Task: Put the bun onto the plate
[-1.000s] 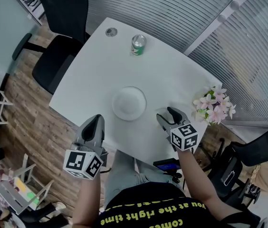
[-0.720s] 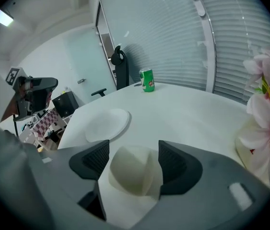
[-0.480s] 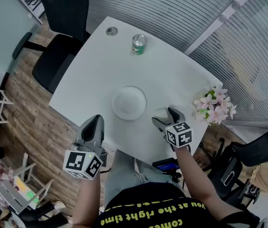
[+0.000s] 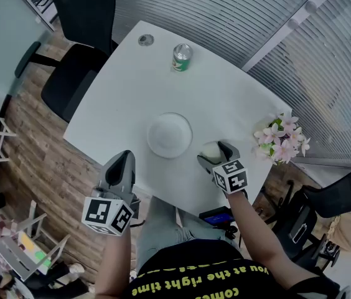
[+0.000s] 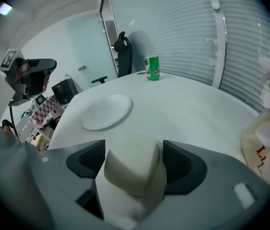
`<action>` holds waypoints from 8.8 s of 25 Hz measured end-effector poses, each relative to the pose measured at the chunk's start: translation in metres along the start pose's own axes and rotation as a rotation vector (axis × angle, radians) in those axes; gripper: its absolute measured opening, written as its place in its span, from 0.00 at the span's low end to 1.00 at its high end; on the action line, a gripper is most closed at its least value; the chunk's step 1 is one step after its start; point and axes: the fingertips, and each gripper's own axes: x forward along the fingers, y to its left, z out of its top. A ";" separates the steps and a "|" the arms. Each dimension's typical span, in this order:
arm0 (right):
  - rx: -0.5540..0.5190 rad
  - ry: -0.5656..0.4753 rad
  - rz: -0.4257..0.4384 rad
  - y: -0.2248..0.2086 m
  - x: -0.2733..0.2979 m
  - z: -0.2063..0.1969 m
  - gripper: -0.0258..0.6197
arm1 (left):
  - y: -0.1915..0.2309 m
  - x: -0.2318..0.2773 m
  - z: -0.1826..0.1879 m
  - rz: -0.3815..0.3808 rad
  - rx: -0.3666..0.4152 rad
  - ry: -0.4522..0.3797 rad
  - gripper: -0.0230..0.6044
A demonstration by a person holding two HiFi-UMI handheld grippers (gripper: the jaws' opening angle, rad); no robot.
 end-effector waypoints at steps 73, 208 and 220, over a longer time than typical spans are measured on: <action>-0.177 -0.197 0.125 0.059 -0.029 0.119 0.55 | 0.010 -0.050 0.015 0.079 -0.019 -0.102 0.04; -0.263 -0.501 0.222 0.091 -0.082 0.196 0.05 | 0.017 -0.069 0.015 0.103 0.007 -0.082 0.04; -0.250 -0.548 0.194 0.081 -0.124 0.186 0.05 | -0.001 -0.071 0.017 0.081 0.023 -0.095 0.04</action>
